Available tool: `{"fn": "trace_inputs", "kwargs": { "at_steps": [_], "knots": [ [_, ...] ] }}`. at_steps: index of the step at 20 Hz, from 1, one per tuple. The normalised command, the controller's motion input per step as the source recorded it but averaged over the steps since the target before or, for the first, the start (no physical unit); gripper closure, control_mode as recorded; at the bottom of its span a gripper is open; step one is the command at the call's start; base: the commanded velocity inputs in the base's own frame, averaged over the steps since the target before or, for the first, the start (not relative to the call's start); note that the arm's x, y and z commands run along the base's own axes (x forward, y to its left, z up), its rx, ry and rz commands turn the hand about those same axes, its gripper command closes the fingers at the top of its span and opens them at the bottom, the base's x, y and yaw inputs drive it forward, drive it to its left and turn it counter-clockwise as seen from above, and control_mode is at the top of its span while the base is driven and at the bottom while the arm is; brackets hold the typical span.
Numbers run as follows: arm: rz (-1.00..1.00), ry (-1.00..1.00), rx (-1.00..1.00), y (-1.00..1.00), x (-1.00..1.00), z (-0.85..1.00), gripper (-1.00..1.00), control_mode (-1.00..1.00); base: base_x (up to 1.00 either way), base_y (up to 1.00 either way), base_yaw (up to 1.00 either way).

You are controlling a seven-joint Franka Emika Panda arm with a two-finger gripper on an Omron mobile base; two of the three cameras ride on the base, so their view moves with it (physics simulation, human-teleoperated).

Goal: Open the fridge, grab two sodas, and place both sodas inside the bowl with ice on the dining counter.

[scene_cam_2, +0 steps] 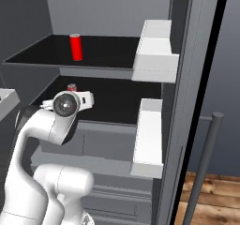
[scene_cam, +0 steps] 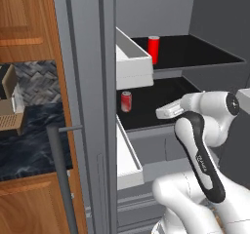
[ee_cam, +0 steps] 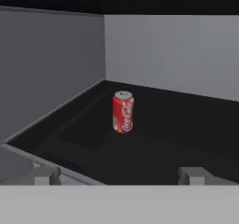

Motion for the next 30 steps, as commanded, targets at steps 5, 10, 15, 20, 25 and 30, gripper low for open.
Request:
{"fn": "trace_inputs", "kwargs": {
  "at_steps": [5,10,15,20,25,30],
  "knots": [
    [0.03,0.0,0.0,0.0,0.23,-0.11,-1.0,-1.0,0.0,0.0,0.0],
    [0.05,0.0,0.0,0.02,0.36,-0.07,-1.0,-1.0,0.0,0.0,0.0],
    [0.06,0.0,0.0,0.0,0.41,-0.1,-1.0,-1.0,0.0,0.0,0.0],
    [0.05,0.0,0.0,0.01,0.35,-0.02,-1.0,-1.0,0.0,0.0,0.0],
    [0.01,0.0,0.0,0.05,0.0,0.0,-1.0,-1.0,0.0,0.0,0.0],
    [0.0,0.0,0.0,0.25,0.06,-0.02,-1.0,-1.0,0.0,0.0,0.0]
  ]
}}
